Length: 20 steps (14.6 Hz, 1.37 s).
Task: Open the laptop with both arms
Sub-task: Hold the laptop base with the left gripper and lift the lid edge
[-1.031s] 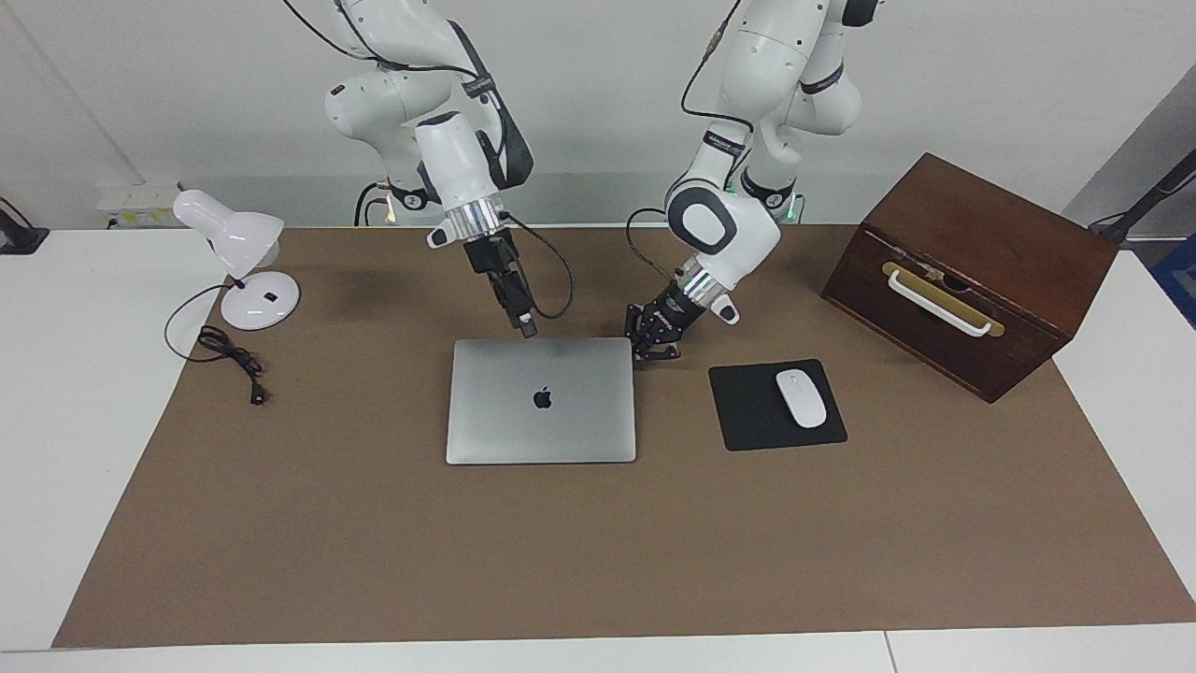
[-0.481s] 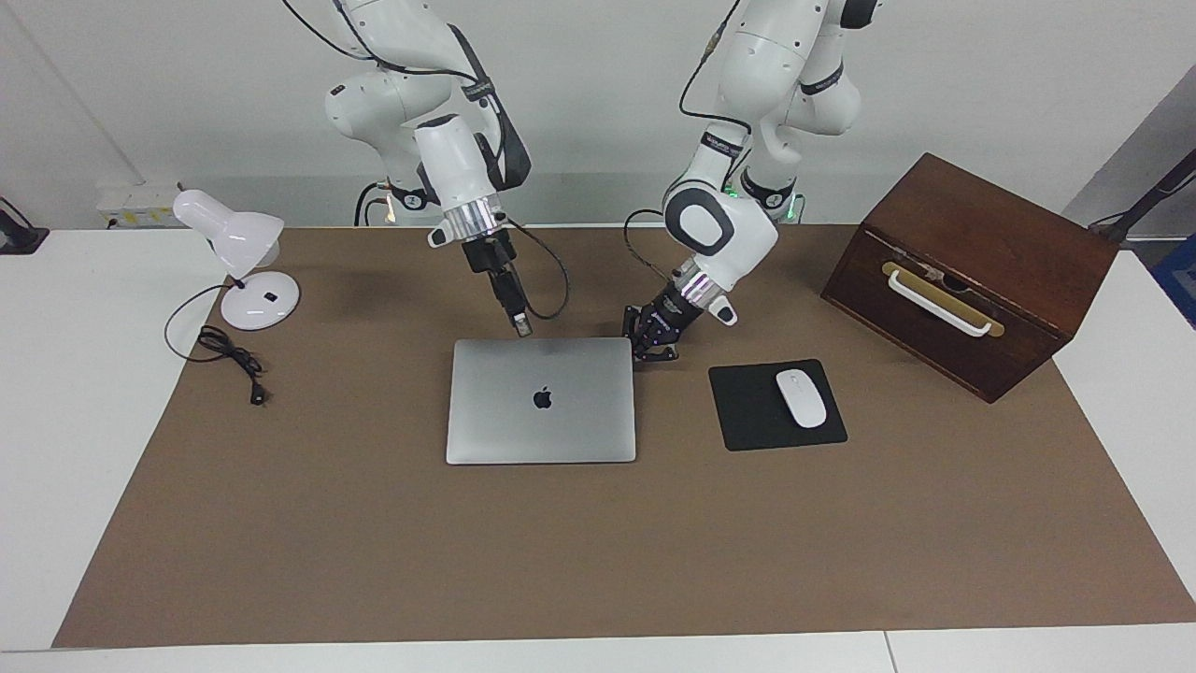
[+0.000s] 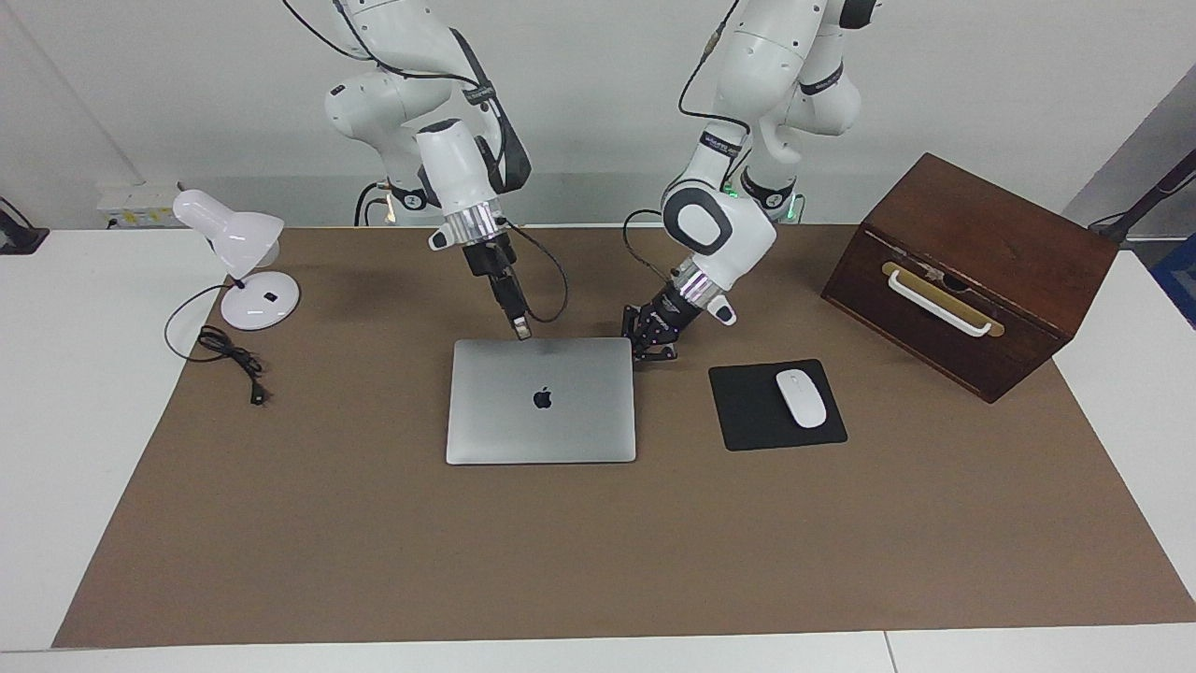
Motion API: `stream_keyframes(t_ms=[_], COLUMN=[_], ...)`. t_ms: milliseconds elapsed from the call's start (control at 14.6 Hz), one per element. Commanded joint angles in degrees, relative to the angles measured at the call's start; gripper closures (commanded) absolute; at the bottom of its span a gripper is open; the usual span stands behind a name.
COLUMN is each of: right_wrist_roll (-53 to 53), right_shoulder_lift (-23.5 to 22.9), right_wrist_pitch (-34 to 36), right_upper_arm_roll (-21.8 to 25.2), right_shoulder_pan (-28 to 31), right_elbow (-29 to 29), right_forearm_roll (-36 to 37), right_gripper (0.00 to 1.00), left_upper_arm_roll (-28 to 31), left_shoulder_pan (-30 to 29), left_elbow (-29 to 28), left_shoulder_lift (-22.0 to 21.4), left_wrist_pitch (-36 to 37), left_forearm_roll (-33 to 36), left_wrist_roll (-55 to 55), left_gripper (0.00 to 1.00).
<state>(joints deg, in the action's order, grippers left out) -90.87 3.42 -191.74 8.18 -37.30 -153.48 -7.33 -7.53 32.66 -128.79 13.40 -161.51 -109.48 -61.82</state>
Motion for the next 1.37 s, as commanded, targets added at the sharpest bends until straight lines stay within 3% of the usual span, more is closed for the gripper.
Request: stream_keyframes(t_ms=[0,1305], right_wrist_roll=[-1.59,0.43], right_shoulder_lift=[-1.49,-6.85], right_wrist_pitch=[-1.27,-1.89], right_upper_arm_roll=[0.08,2.72], right_shoulder_pan=[-0.06,0.12], right_elbow=[0.02,6.08], right_forearm_roll=[0.74,0.83], right_gripper=[0.0,0.0], left_upper_arm_roll=[0.24,0.24], left_shoulder_pan=[1.27,1.27], left_elbow=[1.08,1.08], left_shoulder_lift=[2.86,2.95], left_wrist_pitch=[-1.35,-1.35], left_forearm_roll=[-1.7,-1.61], left_wrist_roll=[1.7,1.7], left_gripper=[1.0,1.0])
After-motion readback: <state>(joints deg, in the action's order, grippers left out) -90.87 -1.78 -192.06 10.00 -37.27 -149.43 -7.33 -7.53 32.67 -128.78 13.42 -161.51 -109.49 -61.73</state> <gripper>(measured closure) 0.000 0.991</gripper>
